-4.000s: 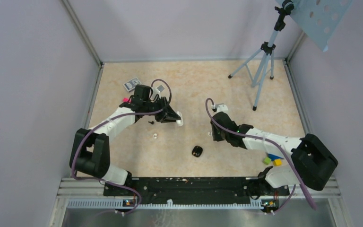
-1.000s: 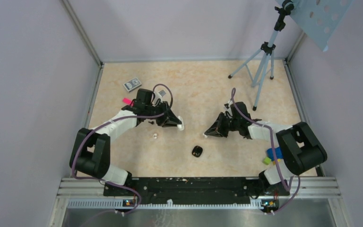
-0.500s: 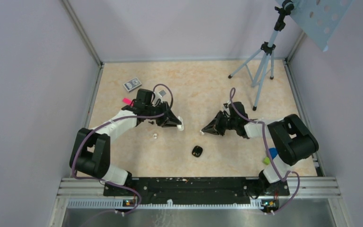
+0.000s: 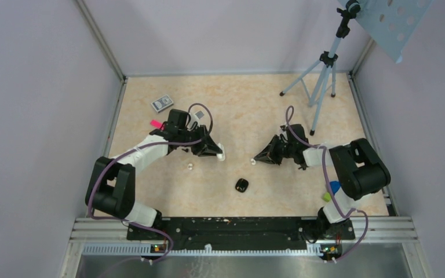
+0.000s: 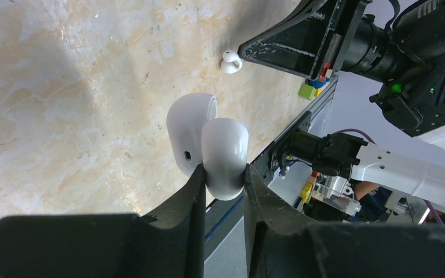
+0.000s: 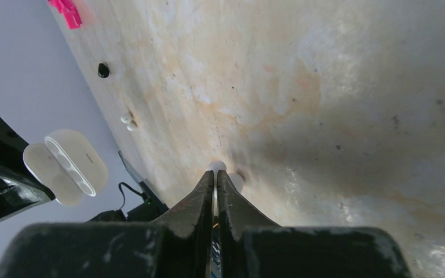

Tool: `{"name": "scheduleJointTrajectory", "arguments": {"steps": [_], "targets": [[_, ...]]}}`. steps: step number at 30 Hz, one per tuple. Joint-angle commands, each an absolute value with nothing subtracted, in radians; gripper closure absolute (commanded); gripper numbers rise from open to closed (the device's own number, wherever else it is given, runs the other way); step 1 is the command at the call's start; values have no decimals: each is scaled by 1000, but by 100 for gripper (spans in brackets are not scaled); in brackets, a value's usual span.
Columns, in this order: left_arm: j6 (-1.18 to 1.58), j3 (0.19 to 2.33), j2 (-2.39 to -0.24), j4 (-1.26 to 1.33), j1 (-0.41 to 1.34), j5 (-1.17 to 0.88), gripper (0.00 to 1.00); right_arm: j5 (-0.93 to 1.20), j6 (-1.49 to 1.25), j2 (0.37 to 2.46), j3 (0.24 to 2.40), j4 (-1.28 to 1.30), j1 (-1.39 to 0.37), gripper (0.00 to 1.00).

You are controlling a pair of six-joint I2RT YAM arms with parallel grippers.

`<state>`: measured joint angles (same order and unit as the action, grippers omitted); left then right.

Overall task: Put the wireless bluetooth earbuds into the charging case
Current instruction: Pick up the left earbud from the center of the board.

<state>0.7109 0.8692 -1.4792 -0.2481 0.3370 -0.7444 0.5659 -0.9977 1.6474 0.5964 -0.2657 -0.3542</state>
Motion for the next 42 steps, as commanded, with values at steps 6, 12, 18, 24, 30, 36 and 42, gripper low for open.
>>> {"name": "scheduleJointTrajectory", "arguments": {"steps": [6, 12, 18, 24, 30, 36, 42], "targets": [[701, 887, -1431, -252, 359, -735, 100, 572, -842, 1642, 630, -204, -314, 74], [702, 881, -1439, -253, 362, -731, 100, 585, -816, 1630, 618, -197, -314, 68], [701, 888, -1436, -254, 364, -731, 100, 582, -802, 1635, 613, -204, -314, 71], [701, 885, -1429, -256, 367, -727, 100, 536, -787, 1648, 631, -172, -314, 73], [700, 884, -1430, -255, 369, -729, 100, 548, -791, 1662, 629, -196, -316, 74], [691, 870, -1434, -253, 371, -728, 100, 563, -780, 1650, 629, -205, -321, 75], [686, 861, -1448, -241, 375, -740, 100, 591, -779, 1647, 615, -256, -329, 74]]}}
